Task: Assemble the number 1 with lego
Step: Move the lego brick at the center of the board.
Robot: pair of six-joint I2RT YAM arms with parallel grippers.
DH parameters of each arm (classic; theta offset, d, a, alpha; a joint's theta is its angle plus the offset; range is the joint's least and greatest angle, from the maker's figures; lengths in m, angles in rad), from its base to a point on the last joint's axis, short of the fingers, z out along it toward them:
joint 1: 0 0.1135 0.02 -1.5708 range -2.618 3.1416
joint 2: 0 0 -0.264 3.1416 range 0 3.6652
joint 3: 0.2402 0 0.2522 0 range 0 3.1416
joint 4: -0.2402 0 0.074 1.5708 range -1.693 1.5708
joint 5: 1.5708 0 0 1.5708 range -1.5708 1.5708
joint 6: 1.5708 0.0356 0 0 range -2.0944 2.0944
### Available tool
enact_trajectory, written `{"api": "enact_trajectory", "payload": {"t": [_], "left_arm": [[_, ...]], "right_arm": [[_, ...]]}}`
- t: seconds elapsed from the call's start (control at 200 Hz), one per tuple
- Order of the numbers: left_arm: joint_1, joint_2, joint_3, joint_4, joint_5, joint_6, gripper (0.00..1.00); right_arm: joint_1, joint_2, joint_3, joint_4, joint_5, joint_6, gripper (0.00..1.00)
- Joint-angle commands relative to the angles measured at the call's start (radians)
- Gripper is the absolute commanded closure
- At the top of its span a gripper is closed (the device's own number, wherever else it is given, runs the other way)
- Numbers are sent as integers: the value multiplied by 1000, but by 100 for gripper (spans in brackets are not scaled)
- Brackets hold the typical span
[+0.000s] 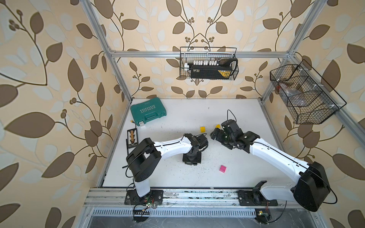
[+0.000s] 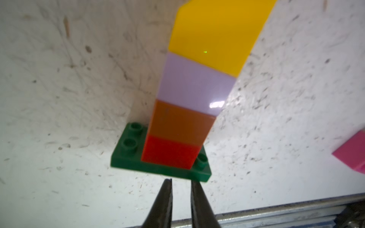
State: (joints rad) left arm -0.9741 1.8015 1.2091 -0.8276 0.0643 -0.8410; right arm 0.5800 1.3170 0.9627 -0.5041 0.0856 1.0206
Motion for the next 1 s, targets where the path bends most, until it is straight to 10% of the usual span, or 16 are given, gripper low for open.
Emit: {"api": "enact_trajectory", "payload": {"t": [0.0,0.995], "left_arm": [[17,60,44,-11,-72,3,83],[282,200,122,239,182,247,82]], "right_arm": [[-3,14,-8,-2,22,-1,4],[-3,112,51,-19,3,-27,5]]}}
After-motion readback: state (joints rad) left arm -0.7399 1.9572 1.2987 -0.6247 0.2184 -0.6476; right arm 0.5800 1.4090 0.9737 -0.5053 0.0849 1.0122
